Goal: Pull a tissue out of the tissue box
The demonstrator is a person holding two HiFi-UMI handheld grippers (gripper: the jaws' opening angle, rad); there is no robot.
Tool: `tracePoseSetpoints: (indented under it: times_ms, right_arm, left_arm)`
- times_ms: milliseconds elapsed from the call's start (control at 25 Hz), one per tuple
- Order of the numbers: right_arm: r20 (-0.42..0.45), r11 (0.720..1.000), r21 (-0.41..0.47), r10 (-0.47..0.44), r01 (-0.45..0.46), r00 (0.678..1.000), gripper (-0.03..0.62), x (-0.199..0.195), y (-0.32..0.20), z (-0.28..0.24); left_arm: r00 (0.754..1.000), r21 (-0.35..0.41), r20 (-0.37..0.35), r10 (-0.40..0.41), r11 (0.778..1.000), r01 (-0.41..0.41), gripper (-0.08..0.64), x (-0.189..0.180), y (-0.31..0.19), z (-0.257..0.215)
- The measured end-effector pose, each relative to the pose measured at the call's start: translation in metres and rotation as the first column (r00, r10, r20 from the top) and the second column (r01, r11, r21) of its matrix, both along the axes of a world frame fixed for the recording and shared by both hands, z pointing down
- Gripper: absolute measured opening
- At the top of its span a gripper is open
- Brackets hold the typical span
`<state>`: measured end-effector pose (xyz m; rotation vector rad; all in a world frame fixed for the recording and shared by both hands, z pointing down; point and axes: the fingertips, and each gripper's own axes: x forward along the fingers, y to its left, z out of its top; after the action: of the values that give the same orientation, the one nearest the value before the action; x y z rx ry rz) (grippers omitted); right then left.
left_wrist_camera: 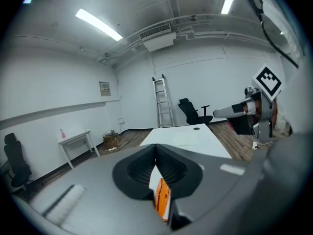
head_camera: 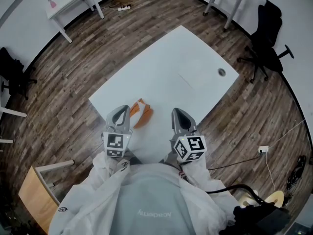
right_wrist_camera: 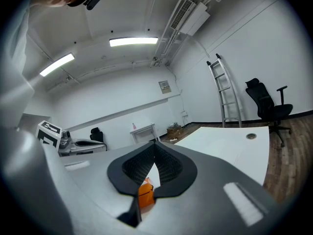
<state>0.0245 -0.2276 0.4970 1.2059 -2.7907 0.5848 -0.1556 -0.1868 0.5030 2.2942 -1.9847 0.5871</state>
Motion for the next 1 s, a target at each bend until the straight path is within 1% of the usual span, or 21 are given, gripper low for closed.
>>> tracePoseSetpoints:
  times_ms: [200,440,760,800,1000]
  right_arm:
    - [-0.006,1.000,0.001,-0.004,0.004,1.000,0.002,-0.002,0.002,0.001]
    - [0.000,1.000,0.008,-0.016,0.016,1.000,0.002,-0.009,0.001,-0.001]
    - [0.009,1.000,0.006,-0.010,0.010,1.000,0.002,-0.008,-0.002,-0.001]
    - [0.010,1.000,0.006,-0.009,0.009,1.000,0.002,-0.007,-0.002,-0.001]
    - [0.024,1.000,-0.005,0.004,-0.004,1.000,0.002,-0.004,-0.002,-0.001]
  left_arm:
    - [1.000,-0.010,-0.016,0.017,1.000,-0.018,0.000,0.005,0.000,0.006]
    - [0.999,-0.030,-0.013,0.043,0.999,-0.044,0.008,0.009,0.000,0.009]
    - [0.996,-0.141,-0.015,0.093,0.986,-0.094,0.170,0.017,0.000,0.034]
    - [0.994,-0.149,-0.020,0.106,0.983,-0.108,0.201,0.020,0.001,0.036]
    - [0.985,-0.218,-0.030,0.168,0.961,-0.171,0.304,0.034,0.002,0.054]
